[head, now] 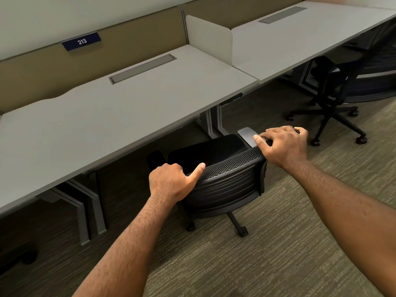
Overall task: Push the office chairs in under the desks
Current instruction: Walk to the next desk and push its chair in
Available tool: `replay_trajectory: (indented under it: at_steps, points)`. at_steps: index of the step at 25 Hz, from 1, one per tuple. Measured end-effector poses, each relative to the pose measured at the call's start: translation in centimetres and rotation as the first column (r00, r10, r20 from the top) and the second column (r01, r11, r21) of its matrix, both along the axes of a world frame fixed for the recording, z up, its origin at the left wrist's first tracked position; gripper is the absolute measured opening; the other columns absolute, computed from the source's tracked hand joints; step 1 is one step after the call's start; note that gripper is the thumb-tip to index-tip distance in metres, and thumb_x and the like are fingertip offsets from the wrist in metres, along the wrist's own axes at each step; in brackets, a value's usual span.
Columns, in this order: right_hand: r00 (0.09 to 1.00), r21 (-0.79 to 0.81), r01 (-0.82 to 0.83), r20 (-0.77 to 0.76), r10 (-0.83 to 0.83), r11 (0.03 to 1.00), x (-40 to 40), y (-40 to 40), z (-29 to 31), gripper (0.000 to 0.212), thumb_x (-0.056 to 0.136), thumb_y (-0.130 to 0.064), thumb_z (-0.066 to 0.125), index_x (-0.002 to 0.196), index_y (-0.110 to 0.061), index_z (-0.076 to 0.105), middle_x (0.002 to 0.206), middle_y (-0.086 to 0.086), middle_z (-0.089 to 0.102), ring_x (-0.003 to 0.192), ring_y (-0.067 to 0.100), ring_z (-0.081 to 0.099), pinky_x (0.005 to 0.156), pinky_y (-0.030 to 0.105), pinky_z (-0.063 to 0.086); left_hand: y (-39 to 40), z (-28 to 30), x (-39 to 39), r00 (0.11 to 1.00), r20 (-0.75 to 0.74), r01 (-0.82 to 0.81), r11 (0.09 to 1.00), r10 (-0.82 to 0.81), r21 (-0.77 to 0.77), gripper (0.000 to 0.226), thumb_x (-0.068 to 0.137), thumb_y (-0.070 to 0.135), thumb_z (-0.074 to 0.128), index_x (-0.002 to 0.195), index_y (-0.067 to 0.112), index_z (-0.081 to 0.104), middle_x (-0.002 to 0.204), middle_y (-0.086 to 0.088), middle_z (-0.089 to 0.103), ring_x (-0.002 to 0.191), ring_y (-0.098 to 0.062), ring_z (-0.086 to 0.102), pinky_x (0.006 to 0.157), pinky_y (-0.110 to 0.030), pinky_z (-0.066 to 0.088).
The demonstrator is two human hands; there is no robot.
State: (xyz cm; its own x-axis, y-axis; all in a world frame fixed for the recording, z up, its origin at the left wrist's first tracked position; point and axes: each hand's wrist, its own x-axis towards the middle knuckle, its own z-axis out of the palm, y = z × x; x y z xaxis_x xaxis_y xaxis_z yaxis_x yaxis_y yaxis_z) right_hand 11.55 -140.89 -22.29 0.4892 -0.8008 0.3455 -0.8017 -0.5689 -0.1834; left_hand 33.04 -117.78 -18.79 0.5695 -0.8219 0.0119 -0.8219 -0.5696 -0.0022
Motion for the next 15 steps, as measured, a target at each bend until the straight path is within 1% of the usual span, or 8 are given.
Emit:
replay_trajectory:
  at_steps: [3,5,8,11,12,13,14,15]
  points:
    - [0.999,0.021,-0.039,-0.001,0.039,0.999,2.1,0.4,0.4,0.076,0.086,-0.073,0.021,0.127,-0.026,0.066,0.137,-0.001,0.060,0.129,0.022,0.049,0.105,0.052,0.027,1.1,0.1,0.8,0.998,-0.011,-0.069,0.996,0.069,-0.049,0.086,0.078,0.089,0.002,0.047,0.020,0.044,0.043,0.006,0.040,0.040,-0.010,0.044,0.047,-0.025,0.046]
    - [0.997,0.047,-0.068,-0.032,0.070,0.997,3.9,0.5,0.9,0.081,0.085,-0.076,0.018,0.137,-0.028,0.057,0.147,0.001,0.051,0.135,0.022,0.044,0.105,0.052,0.028,2.0,0.0,1.7,0.993,-0.008,-0.116,0.989,0.116,-0.086,0.086,0.078,0.088,-0.001,0.046,0.021,0.044,0.041,0.006,0.039,0.038,-0.011,0.042,0.045,-0.026,0.045]
    - [0.976,0.118,-0.147,-0.146,0.164,0.982,6.5,0.2,1.9,0.087,0.083,-0.082,0.015,0.150,-0.031,0.036,0.160,0.001,0.030,0.144,0.022,0.029,0.107,0.052,0.027,3.2,-0.4,3.1,0.984,-0.015,-0.180,0.974,0.180,-0.138,0.089,0.079,0.085,-0.001,0.049,0.020,0.052,0.042,0.005,0.047,0.039,-0.012,0.050,0.046,-0.028,0.048]
    - [0.936,0.185,-0.238,-0.217,0.276,0.954,9.3,0.3,2.0,0.093,0.081,-0.086,0.010,0.156,-0.032,0.019,0.165,0.000,0.014,0.149,0.024,0.018,0.112,0.051,0.023,4.6,-1.1,4.8,0.973,-0.017,-0.230,0.956,0.231,-0.184,0.094,0.081,0.086,-0.001,0.067,0.021,0.065,0.053,0.004,0.061,0.050,-0.012,0.059,0.056,-0.033,0.054]
    - [0.931,0.187,-0.254,-0.218,0.293,0.949,10.3,0.6,2.0,0.095,0.080,-0.087,0.006,0.157,-0.033,0.014,0.166,0.000,0.009,0.150,0.023,0.012,0.116,0.051,0.018,5.0,-1.3,5.5,0.971,-0.012,-0.236,0.949,0.239,-0.211,0.095,0.083,0.086,0.001,0.077,0.021,0.070,0.063,0.003,0.066,0.059,-0.013,0.063,0.065,-0.035,0.055]
    - [0.925,0.189,-0.271,-0.219,0.310,0.944,11.2,0.9,1.9,0.096,0.079,-0.088,0.002,0.157,-0.033,0.009,0.167,0.000,0.003,0.152,0.022,0.005,0.120,0.050,0.010,5.4,-1.6,6.4,0.969,0.002,-0.240,0.942,0.247,-0.234,0.096,0.084,0.085,0.003,0.093,0.020,0.073,0.083,0.000,0.073,0.078,-0.016,0.068,0.079,-0.039,0.054]
    - [0.916,0.189,-0.294,-0.224,0.333,0.937,12.3,1.2,2.0,0.097,0.078,-0.088,-0.001,0.157,-0.033,0.003,0.167,0.000,-0.003,0.152,0.020,-0.003,0.121,0.049,0.001,5.8,-1.7,7.4,0.965,0.013,-0.250,0.938,0.260,-0.242,0.095,0.086,0.083,0.005,0.114,0.019,0.070,0.112,-0.005,0.072,0.105,-0.021,0.066,0.096,-0.044,0.048]
    - [0.906,0.186,-0.317,-0.232,0.355,0.930,13.2,1.4,2.1,0.097,0.078,-0.088,-0.003,0.157,-0.034,-0.002,0.166,0.000,-0.010,0.152,0.019,-0.011,0.121,0.049,-0.006,6.2,-1.8,8.3,0.963,0.014,-0.258,0.936,0.269,-0.239,0.095,0.088,0.082,0.007,0.132,0.017,0.061,0.139,-0.008,0.059,0.130,-0.024,0.052,0.109,-0.047,0.036]
